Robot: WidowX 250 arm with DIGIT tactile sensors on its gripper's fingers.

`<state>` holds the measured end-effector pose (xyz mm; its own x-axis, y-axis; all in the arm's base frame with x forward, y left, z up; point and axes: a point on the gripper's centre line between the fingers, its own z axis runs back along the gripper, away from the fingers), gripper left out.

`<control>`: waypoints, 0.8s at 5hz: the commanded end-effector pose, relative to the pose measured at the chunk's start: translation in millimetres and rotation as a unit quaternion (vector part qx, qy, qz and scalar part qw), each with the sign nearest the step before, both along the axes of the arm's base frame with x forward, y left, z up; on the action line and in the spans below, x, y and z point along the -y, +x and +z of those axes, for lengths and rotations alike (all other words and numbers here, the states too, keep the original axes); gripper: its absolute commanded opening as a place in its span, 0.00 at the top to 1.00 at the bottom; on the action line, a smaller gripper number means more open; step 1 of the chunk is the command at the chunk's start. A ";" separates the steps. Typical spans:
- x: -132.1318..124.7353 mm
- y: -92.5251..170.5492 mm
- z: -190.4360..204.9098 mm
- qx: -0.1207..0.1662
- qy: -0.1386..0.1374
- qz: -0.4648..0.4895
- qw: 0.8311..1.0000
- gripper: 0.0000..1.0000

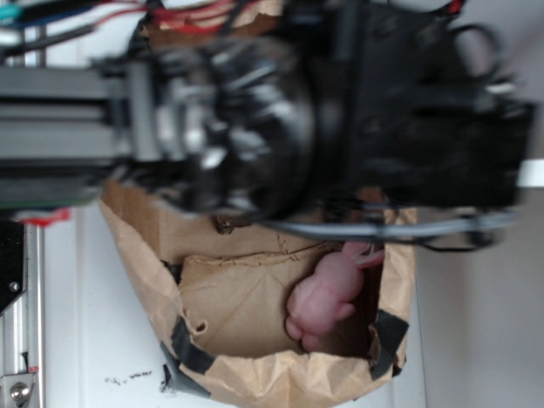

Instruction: Grab the green block.

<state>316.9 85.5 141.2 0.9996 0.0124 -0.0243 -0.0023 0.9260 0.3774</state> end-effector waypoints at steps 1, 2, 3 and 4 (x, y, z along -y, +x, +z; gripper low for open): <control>-11.2 -0.8 34.9 0.079 -0.068 0.041 0.994 1.00; -12.0 -8.3 40.4 0.101 -0.088 0.039 0.990 1.00; -10.7 -16.9 50.1 0.114 -0.102 0.033 0.988 1.00; -2.4 -24.8 61.1 0.127 -0.108 0.016 0.986 1.00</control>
<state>283.4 86.0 185.4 0.9851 0.0584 0.1617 -0.0810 0.9872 0.1374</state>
